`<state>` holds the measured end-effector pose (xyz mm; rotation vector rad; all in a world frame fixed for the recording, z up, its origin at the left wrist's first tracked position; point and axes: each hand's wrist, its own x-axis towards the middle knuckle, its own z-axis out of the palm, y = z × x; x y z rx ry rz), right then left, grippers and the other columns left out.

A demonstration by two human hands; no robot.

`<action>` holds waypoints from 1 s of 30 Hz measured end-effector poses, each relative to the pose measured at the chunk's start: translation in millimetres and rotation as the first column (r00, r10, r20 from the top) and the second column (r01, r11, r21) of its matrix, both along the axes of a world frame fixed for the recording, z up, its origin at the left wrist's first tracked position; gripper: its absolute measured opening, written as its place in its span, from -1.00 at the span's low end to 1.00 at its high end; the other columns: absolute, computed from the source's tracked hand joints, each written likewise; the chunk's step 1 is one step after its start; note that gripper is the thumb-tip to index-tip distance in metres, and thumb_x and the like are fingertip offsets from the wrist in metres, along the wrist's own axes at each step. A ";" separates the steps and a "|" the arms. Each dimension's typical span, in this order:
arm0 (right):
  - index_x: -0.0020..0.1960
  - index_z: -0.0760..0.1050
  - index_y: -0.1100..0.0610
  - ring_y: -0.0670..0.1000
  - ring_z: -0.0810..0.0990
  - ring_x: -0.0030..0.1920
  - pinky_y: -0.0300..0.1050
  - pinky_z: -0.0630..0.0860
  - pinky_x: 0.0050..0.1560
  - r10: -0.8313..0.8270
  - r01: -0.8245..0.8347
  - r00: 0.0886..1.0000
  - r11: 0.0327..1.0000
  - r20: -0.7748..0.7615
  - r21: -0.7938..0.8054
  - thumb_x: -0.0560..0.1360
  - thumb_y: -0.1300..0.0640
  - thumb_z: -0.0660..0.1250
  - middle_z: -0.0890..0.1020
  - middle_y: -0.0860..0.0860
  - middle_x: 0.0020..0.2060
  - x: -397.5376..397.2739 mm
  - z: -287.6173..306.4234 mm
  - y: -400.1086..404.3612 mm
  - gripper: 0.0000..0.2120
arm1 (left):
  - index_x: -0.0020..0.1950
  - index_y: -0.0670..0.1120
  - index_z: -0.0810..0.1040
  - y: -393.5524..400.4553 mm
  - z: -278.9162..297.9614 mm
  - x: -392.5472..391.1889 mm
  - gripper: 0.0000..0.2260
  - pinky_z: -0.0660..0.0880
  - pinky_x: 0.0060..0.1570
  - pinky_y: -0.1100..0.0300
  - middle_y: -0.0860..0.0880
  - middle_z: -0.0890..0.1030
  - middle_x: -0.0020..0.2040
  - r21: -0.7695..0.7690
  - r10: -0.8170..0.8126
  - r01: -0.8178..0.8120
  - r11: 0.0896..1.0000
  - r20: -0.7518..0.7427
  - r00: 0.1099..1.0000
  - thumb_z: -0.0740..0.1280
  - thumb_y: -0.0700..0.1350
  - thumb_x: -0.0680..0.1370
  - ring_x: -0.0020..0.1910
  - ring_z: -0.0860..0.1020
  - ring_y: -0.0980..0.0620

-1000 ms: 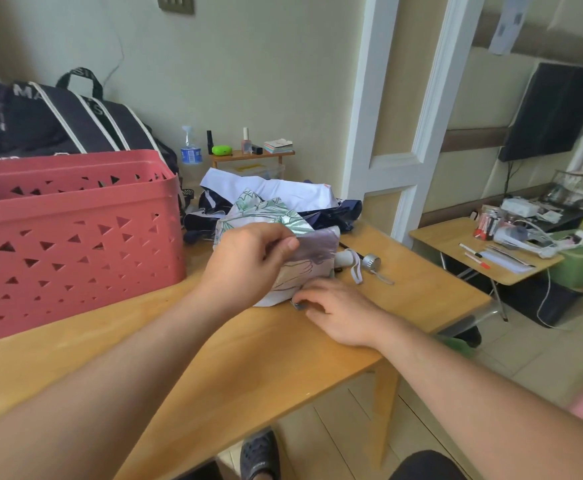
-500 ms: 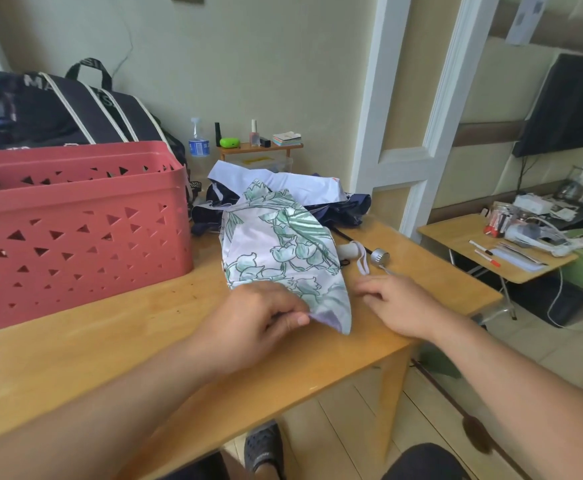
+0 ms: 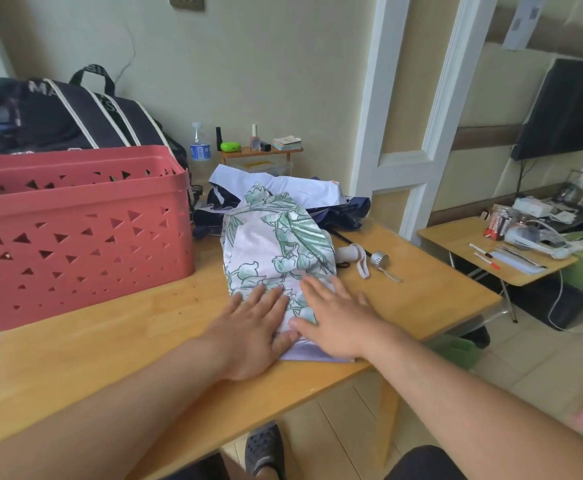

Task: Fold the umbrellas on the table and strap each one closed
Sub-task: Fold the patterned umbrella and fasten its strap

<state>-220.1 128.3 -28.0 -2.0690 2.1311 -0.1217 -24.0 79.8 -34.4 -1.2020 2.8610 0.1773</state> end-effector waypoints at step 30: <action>0.64 -0.27 -0.30 -0.02 -0.31 0.65 0.31 -0.21 0.60 -0.065 0.076 0.994 0.990 -0.085 0.123 0.51 -0.56 -0.25 -0.31 -0.35 0.59 -43.3 -13.4 25.3 -0.22 | 0.20 0.06 0.64 -81.4 30.5 17.2 -0.79 0.48 -0.11 0.10 0.04 0.63 -0.09 0.227 0.410 -0.398 0.889 -0.782 0.469 0.37 0.05 0.60 -0.12 0.61 0.01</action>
